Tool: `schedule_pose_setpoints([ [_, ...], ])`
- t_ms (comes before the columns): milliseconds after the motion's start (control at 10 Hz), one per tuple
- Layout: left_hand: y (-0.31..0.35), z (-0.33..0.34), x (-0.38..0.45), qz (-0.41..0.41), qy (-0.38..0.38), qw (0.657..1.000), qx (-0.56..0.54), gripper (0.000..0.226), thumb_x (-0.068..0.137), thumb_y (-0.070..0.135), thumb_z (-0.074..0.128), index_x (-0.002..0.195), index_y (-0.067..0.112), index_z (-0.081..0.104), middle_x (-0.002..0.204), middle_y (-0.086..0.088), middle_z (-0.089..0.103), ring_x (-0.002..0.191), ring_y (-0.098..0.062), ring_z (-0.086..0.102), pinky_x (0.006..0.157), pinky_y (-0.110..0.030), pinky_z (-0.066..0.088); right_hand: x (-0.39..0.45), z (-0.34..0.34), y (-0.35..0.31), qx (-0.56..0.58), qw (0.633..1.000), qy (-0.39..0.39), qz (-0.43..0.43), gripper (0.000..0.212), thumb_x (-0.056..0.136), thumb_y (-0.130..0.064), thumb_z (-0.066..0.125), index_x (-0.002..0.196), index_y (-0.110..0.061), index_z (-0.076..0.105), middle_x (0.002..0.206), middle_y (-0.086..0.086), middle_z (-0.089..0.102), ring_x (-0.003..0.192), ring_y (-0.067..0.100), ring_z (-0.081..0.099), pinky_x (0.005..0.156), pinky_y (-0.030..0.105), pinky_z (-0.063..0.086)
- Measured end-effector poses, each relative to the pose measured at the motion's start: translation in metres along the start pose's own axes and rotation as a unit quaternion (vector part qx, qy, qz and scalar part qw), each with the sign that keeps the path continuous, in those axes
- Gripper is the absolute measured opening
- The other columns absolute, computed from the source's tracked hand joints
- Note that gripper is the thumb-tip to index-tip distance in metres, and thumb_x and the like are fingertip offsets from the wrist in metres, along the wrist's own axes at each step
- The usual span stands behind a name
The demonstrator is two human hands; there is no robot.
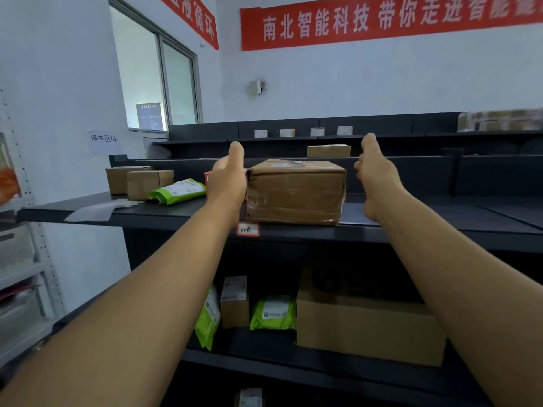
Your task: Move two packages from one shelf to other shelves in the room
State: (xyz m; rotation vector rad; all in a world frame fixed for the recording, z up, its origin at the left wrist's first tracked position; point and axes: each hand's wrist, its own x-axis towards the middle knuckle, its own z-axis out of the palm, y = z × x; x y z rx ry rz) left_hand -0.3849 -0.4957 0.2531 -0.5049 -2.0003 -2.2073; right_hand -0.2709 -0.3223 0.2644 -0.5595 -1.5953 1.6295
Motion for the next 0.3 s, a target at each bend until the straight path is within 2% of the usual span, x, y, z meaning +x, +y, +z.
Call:
schedule_pose_setpoints([
  [100, 0.007, -0.011, -0.022, 0.024, -0.017, 0.999, -0.021, 0.054, 0.094, 0.055, 0.037, 0.132, 0.021, 0.053, 0.094, 0.011, 0.055, 0.11, -0.02, 0.059, 0.098, -0.039, 0.046, -0.04, -0.001, -0.006, -0.003, 0.999, -0.001, -0.038, 0.039, 0.097, -0.055, 0.036, 0.083, -0.023, 0.053, 0.077, -0.005, 0.048, 0.069, 0.007, 0.043, 0.063, 0.028, 0.032],
  [200, 0.012, -0.019, -0.046, 0.029, -0.036, 0.999, -0.025, 0.058, 0.095, 0.055, 0.036, 0.138, 0.019, 0.05, 0.101, 0.01, 0.054, 0.111, -0.016, 0.053, 0.092, -0.033, 0.039, -0.073, -0.005, -0.011, -0.007, 0.999, 0.003, -0.051, 0.039, 0.097, -0.054, 0.035, 0.089, -0.023, 0.057, 0.082, -0.008, 0.054, 0.08, 0.007, 0.052, 0.065, 0.025, 0.035],
  [300, 0.017, -0.025, -0.062, 0.015, -0.064, 0.996, -0.053, 0.058, 0.096, 0.053, 0.037, 0.14, 0.017, 0.048, 0.117, 0.002, 0.053, 0.109, -0.014, 0.049, 0.091, -0.031, 0.037, -0.092, -0.011, -0.013, 0.014, 0.998, 0.026, -0.052, 0.055, 0.094, -0.059, 0.037, 0.123, -0.018, 0.058, 0.102, -0.007, 0.061, 0.106, 0.013, 0.054, 0.088, 0.03, 0.039],
])
